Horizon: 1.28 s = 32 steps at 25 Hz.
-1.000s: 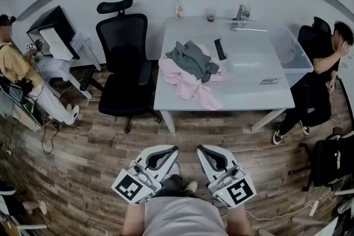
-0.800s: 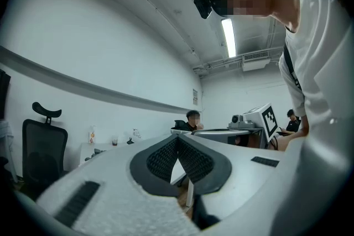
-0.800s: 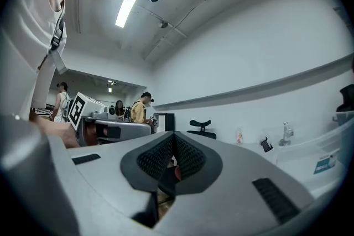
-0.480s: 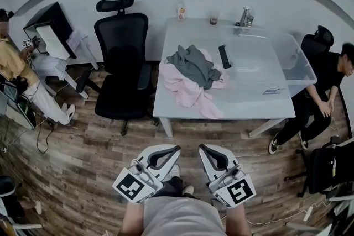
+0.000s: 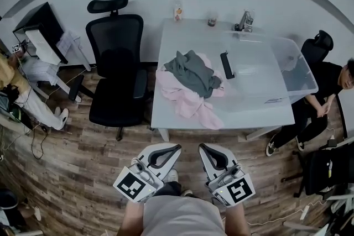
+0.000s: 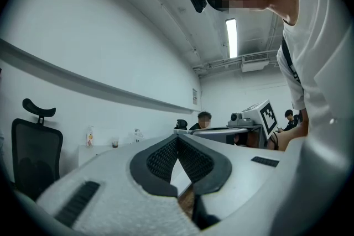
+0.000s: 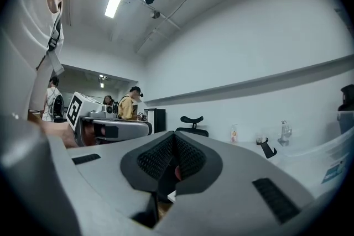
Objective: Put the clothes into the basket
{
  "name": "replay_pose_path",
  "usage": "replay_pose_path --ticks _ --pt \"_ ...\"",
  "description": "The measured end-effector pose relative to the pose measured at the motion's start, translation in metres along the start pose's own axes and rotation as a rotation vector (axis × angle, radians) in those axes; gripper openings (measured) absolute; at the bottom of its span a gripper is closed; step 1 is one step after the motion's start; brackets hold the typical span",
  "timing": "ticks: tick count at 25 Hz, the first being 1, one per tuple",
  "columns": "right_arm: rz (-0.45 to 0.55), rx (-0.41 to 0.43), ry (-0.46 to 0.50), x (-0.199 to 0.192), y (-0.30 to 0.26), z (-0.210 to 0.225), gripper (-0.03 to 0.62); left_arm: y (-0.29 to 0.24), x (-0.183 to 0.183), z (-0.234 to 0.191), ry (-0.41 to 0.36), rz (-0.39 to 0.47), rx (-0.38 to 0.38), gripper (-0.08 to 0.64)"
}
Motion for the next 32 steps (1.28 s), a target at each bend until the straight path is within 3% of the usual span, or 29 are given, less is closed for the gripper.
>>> replay_pose_path --ticks 13,32 --pt "-0.024 -0.051 0.024 0.003 -0.054 0.025 0.005 -0.019 0.005 -0.064 0.018 0.009 -0.057 0.005" --pt "-0.007 0.023 0.01 -0.007 -0.11 0.115 0.005 -0.095 0.001 -0.13 0.012 -0.001 0.0 0.005"
Point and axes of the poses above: the fingertips, and each gripper's own axes: y backward along the fingers, z to its right, x out of its top, the point moved 3 cm from there along y, backward along the fingers, and after that the axes turned 1 degree about y, right-handed, at the moved point
